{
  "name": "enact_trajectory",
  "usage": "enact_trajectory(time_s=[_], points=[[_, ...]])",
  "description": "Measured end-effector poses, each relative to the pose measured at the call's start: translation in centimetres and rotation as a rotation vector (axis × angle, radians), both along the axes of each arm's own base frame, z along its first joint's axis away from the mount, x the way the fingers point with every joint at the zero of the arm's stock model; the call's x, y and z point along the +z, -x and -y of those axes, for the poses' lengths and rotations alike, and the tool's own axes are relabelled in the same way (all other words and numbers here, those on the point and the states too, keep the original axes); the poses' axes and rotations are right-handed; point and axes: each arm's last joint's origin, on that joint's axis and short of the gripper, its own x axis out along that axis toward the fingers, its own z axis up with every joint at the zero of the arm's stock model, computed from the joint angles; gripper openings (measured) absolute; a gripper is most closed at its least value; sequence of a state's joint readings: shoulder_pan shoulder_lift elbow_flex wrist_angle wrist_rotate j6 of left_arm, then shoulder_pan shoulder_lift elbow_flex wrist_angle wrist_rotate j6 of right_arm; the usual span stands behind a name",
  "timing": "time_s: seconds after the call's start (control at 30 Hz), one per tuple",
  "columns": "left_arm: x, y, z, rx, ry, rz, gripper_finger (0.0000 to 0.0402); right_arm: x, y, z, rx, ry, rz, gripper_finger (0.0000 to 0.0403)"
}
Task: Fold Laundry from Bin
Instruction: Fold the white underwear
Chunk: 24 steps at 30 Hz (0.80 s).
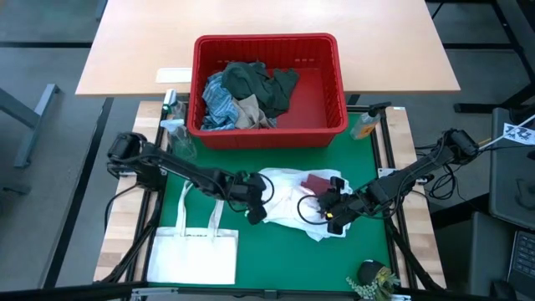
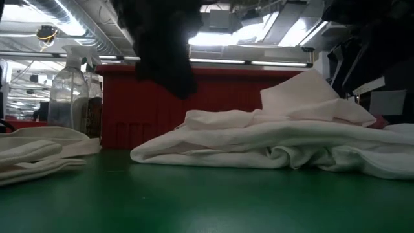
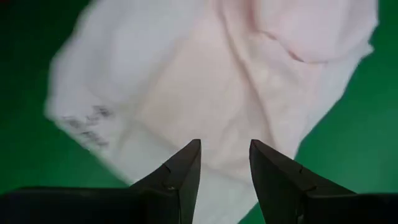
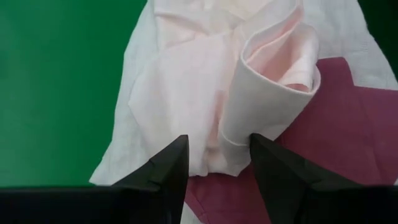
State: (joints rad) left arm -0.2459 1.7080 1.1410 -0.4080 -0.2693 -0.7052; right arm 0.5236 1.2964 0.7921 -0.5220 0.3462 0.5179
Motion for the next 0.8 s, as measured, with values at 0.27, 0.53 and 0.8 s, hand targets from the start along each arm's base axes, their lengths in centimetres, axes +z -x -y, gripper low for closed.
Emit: enact_trajectory(time_s=[0.27,0.53,0.8], points=[[-1.7,-0.3,0.1,0.126,0.048,0.007,0.0132,0.0,0.0,0.0,0.003,0.001,-0.004,0.017],[-2.3,-0.6,-1.2,0.272,0.082,0.0,0.0132,-0.1,0.3,0.0,0.031,-0.03,-0.043,0.017],[-2.3,-0.7,-2.1,0.351,0.119,0.012,0.0132,1.4,0.3,0.0,0.032,-0.013,-0.076,0.017]])
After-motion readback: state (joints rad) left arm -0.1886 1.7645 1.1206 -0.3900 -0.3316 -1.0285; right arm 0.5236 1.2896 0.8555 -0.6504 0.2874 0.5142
